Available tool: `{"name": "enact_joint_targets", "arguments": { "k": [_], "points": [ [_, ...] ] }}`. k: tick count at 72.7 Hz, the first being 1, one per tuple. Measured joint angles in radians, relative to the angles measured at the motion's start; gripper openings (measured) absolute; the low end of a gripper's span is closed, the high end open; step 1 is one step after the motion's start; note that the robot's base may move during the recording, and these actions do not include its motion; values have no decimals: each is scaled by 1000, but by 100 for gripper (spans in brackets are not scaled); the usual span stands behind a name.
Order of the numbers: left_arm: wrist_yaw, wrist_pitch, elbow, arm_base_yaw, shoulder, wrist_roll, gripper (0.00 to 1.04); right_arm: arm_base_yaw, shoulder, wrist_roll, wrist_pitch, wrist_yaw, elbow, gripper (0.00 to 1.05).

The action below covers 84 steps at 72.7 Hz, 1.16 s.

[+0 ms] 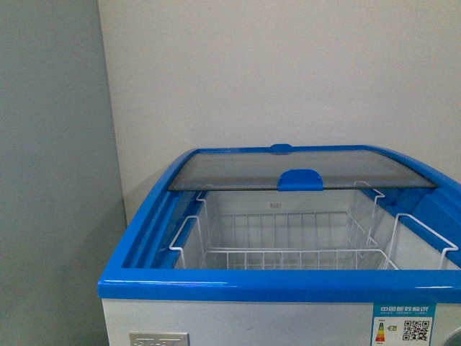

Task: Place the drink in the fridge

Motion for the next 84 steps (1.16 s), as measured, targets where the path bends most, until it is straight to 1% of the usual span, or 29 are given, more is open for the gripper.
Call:
{"name": "enact_joint_targets", "arguments": {
  "k": [6,7,11,14,16,21,28,29,31,32,33,34,37,38,43,84],
  "points": [
    [0,0,0,0,0,0,3,0,0,0,-1,1,0,3],
    [0,0,0,0,0,-1,3,0,0,0,-1,1,0,5],
    [0,0,0,0,0,0,17,0,-1,0,-2,1,0,19],
    [0,0,0,0,0,0,24,0,-1,0,-2,1,0,26],
    [0,0,0,0,0,0,31,0,-1,0,-2,1,0,33],
    [0,0,0,0,0,0,42,0,-1,0,-2,0,0,43],
    [0,0,0,0,0,0,67,0,-1,0,-2,0,0,68],
    [0,0,0,0,0,0,72,0,-1,0,-2,0,0,73],
    [0,0,0,0,0,0,79,0,-1,0,-2,0,0,80],
    [0,0,0,0,0,0,81,0,-1,0,-2,0,0,81],
    [0,0,0,0,0,0,86,0,-1,0,-2,0,0,86],
    [0,0,0,0,0,0,88,0,-1,0,-2,0,0,88],
    [0,0,0,0,0,0,98,0,-1,0,-2,0,0,98],
    [0,0,0,0,0,2,98,0,-1,1,-2,0,0,99],
    [0,0,0,0,0,2,96,0,-1,1,-2,0,0,97],
    [0,0,0,0,0,2,97,0,-1,1,-1,0,0,98]
  ]
}}
